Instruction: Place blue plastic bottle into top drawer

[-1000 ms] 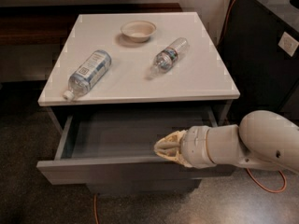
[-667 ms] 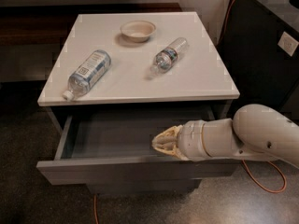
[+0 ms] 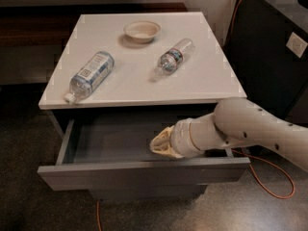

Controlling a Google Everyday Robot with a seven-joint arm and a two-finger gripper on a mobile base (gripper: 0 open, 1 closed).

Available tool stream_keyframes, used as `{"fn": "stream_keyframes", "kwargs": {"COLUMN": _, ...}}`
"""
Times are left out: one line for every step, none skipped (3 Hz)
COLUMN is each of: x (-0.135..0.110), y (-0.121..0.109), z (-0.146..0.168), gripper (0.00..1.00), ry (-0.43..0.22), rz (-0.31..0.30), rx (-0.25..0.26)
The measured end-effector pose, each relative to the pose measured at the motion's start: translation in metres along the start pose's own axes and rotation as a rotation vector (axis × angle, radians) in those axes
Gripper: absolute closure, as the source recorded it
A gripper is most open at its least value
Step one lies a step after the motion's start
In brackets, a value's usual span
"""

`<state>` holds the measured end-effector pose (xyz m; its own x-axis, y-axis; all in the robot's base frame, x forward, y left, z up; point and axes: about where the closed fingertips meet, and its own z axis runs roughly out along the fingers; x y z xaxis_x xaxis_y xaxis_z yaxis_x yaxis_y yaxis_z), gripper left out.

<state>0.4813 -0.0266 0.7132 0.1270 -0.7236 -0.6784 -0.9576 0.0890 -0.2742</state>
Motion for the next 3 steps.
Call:
{"fn": "stream_keyframes", "kwargs": {"x": 0.004, "y": -0.003, "z": 0.020, "gripper": 1.00, "ry": 0.029, "rz": -0.019, "rx": -0.042}}
{"fn": "stream_keyframes", "kwargs": {"x": 0.005, "y": 0.000, "z": 0.037, "gripper": 1.00, "ry": 0.035, "rz": -0.029, "rx": -0.081}}
{"fn": "stream_keyframes", "kwargs": {"x": 0.005, "y": 0.003, "z": 0.041, "gripper": 1.00, "ry": 0.034, "rz": -0.029, "rx": -0.093}}
